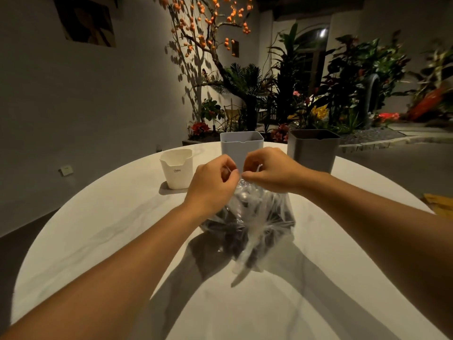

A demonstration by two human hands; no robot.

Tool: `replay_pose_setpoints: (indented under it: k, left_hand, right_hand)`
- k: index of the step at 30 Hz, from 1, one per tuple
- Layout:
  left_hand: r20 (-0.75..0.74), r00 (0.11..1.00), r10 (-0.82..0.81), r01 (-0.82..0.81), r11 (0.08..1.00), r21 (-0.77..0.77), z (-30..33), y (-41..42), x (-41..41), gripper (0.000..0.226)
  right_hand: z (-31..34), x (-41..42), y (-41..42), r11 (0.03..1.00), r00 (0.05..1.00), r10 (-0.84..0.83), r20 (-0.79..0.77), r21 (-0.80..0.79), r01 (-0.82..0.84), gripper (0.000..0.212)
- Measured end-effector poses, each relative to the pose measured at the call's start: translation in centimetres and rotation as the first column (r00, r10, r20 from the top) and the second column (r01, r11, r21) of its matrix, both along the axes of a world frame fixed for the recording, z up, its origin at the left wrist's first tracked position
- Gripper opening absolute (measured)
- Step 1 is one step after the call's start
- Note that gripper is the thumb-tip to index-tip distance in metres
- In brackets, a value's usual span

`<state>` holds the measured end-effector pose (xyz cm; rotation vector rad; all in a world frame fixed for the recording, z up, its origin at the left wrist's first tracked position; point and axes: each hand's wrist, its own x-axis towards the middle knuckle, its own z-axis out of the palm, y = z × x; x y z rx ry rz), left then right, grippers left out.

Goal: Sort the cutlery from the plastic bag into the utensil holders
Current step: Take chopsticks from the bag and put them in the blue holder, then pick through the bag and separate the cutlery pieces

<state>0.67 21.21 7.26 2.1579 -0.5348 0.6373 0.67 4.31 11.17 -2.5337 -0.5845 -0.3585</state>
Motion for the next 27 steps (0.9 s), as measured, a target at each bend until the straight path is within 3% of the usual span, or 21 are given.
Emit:
replay_pose_setpoints:
  k: [3, 6, 10, 13, 15, 20, 25, 27]
  left_hand:
    - [0.028, 1.0, 0.002, -0.001, 1.0, -0.024, -0.9, -1.4, -1.7, 0.01]
    - [-0.029, 0.993, -0.111, 0.112, 0.993, 0.038, -2.4, -2.3, -3.1, 0.012]
    - [-0.061, 0.984, -0.166, 0.176, 0.952, 0.252, -5.3, -1.7, -3.7, 0.014]
    - [-0.07, 0.981, -0.179, 0.19, 0.954, 0.231, -6.6, -0.8, -3.8, 0.025]
    - [-0.095, 0.977, -0.192, 0.208, 0.953, 0.221, -6.6, -0.6, -3.7, 0.025]
    - [-0.044, 0.977, -0.209, 0.214, 0.947, 0.24, -7.0, 0.2, -3.6, 0.02]
    - [0.024, 0.998, -0.066, 0.064, 0.995, 0.081, -7.0, 0.6, -3.6, 0.016]
    - [0.02, 0.999, -0.044, 0.043, 0.997, 0.058, -6.8, 1.0, -3.7, 0.021]
  right_hand:
    - [-0.7, -1.7, -1.4, 0.998, 0.993, 0.048, -0.111, 0.055, -0.042, 0.017]
    - [-2.1, -3.0, -2.7, 0.996, 0.967, 0.089, -0.238, 0.035, -0.083, 0.015]
    - [-4.4, -4.2, -3.8, 0.982, 0.991, 0.075, -0.113, -0.166, -0.093, 0.009]
    - [-5.7, -5.1, -3.9, 0.969, 0.991, 0.1, 0.084, -0.233, -0.078, 0.016]
    - [-7.3, -5.0, -3.6, 0.976, 0.973, 0.143, 0.184, -0.189, -0.107, 0.021]
    - [-9.4, -4.9, -3.5, 0.98, 0.967, 0.177, 0.182, -0.118, -0.157, 0.018]
    - [-8.6, -5.7, -5.7, 0.982, 0.987, 0.133, 0.092, -0.149, -0.118, 0.019]
    - [-8.6, -6.4, -5.5, 0.982, 0.983, 0.119, 0.138, -0.161, -0.096, 0.015]
